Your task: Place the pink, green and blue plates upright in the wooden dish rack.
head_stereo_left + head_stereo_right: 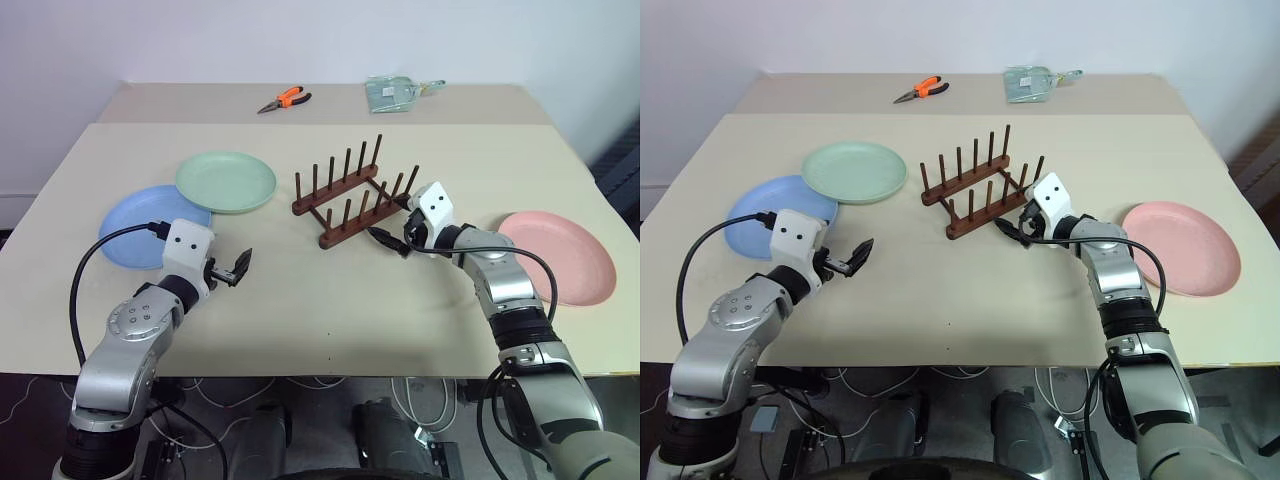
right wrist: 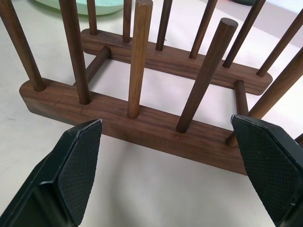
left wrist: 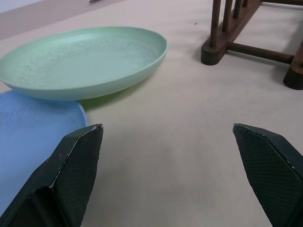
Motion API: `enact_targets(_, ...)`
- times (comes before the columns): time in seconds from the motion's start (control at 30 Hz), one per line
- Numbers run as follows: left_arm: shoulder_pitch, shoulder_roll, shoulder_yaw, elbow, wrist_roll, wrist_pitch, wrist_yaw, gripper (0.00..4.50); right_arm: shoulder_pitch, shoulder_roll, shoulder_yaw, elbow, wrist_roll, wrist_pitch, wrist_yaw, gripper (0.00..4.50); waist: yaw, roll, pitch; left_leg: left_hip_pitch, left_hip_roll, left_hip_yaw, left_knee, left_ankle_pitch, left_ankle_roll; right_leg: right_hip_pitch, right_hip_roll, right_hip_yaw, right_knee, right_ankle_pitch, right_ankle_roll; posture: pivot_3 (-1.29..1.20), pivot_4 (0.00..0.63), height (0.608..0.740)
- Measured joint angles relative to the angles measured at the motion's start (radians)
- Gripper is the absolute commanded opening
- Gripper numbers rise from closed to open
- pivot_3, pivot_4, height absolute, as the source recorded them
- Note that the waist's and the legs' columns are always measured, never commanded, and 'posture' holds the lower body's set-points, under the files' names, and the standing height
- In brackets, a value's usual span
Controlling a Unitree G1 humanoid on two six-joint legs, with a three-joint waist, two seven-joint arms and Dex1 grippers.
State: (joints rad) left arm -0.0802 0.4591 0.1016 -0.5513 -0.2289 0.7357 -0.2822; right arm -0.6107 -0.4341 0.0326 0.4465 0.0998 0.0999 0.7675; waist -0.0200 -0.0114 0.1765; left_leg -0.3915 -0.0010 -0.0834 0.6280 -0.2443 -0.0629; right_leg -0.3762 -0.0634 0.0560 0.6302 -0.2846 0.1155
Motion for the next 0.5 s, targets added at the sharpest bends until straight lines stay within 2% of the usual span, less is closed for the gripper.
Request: enact_targets(0.5,-0.024,0.014,0.003,0.039,0.001,-0.010,-0.019,4.50,-0.002,0.004,0.000,0.021,-0.012,-0.018,-0.036,4.43,0.000,0.000,0.000,0.000,0.000,0.000,0.000,0.000,0.000,0.000,0.000,0.000,0.000,0.000,0.000,0.00,0.150,0.740)
